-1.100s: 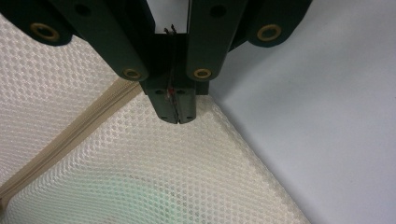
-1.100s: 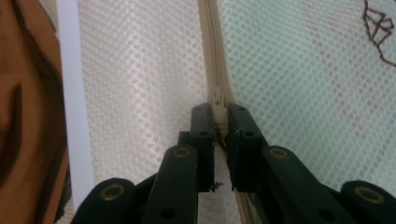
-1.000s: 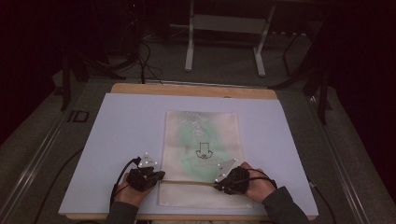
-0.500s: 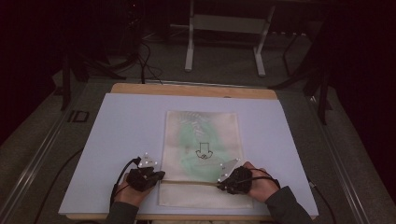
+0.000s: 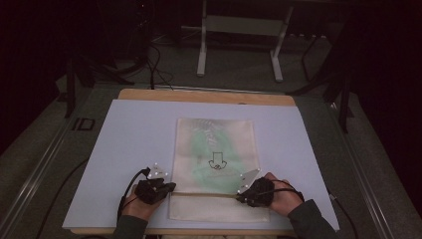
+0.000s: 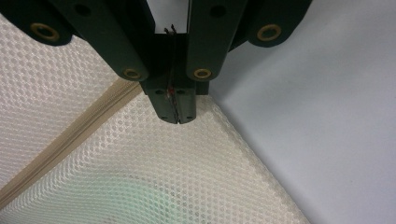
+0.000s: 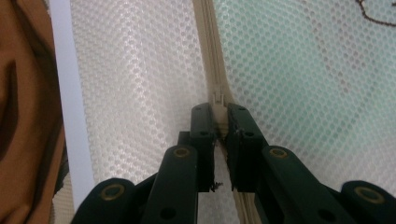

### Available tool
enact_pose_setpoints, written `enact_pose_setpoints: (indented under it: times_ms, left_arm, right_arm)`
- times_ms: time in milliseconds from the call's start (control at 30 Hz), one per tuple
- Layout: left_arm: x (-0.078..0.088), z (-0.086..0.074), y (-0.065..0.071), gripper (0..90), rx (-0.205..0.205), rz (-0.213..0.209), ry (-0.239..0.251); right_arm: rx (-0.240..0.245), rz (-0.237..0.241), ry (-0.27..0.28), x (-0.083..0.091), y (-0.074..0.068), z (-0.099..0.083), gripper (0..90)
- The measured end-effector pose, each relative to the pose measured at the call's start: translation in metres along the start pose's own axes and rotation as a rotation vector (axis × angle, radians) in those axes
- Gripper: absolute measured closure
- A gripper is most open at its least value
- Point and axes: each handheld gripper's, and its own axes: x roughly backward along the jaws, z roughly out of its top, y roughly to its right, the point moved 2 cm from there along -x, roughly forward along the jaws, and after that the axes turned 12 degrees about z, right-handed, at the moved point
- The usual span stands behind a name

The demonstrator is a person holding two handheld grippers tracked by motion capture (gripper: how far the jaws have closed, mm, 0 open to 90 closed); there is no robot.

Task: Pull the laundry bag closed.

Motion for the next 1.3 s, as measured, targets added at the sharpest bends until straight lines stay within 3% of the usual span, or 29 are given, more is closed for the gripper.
enact_pose_setpoints:
  times_ms: [1300]
  left_arm:
    - [0.000, 0.000, 0.000, 89.5, -0.001, 0.001, 0.000]
  right_arm:
    - [-0.052, -0.013, 0.021, 0.016, 0.004, -0.033, 82.4]
